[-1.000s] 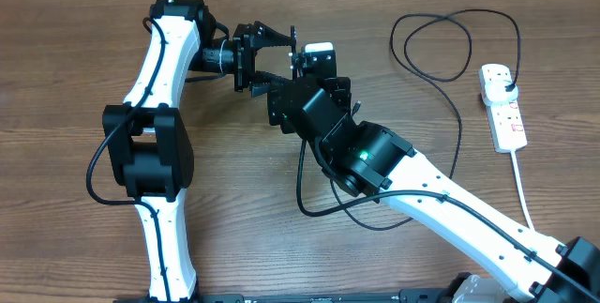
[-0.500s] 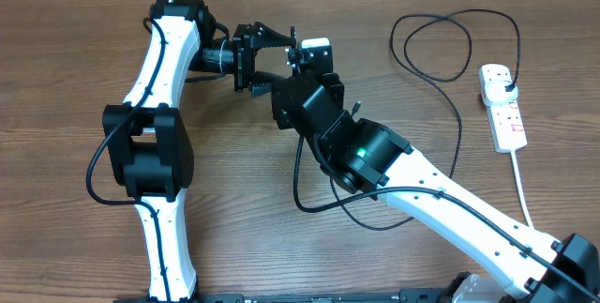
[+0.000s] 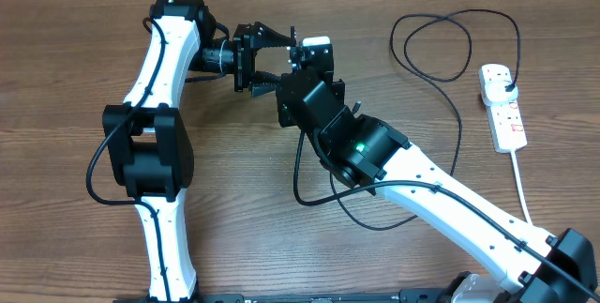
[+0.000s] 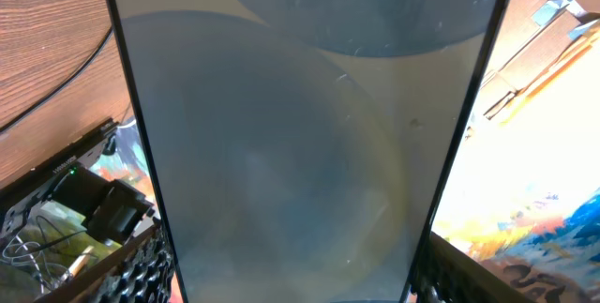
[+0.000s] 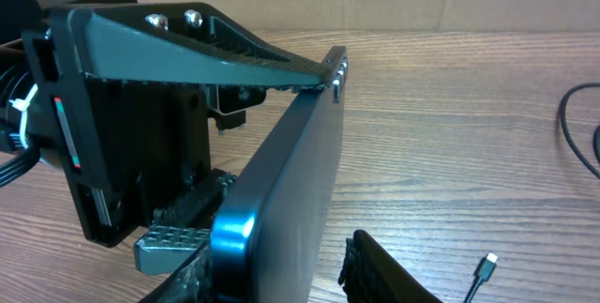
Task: Plug charger to phone and switch on socket
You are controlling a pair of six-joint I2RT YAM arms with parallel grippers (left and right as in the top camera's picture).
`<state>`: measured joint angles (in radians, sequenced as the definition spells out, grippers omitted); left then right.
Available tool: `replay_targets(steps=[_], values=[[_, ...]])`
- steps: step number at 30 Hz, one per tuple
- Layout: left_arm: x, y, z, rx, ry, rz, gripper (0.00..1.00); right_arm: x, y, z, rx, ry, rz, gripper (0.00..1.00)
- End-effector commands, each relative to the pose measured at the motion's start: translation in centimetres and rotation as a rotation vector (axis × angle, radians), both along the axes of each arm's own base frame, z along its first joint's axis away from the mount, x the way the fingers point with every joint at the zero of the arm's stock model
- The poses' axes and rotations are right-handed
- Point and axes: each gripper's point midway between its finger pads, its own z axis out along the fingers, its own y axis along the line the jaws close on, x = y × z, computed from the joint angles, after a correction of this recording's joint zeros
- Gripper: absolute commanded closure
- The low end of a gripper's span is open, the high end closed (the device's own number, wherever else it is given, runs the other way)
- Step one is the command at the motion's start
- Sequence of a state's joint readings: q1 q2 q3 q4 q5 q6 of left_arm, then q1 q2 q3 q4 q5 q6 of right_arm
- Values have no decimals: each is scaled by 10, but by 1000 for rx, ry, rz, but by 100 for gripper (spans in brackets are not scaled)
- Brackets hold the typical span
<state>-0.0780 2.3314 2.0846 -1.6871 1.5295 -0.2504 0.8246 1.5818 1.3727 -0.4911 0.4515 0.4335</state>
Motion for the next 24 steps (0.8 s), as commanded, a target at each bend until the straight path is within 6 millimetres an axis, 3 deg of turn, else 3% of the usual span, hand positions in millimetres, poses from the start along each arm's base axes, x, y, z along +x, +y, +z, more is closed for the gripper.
replay_targets(steps=[1, 13, 16, 17, 20, 24], values=[[4, -1, 11, -37, -49, 11, 33, 3, 3, 9, 20, -14, 2, 68], [4, -1, 11, -37, -49, 11, 32, 2, 4, 9, 28, -12, 3, 86], [4, -1, 11, -37, -49, 11, 24, 2, 7, 10, 45, -7, 14, 90], [4, -1, 11, -37, -49, 11, 17, 3, 8, 12, 59, -12, 9, 95], [4, -1, 11, -37, -48, 11, 2, 9, 4, 20, 151, -25, -80, 96], [4, -1, 11, -36, -47, 10, 0, 20, -17, 37, 363, -72, -335, 96]])
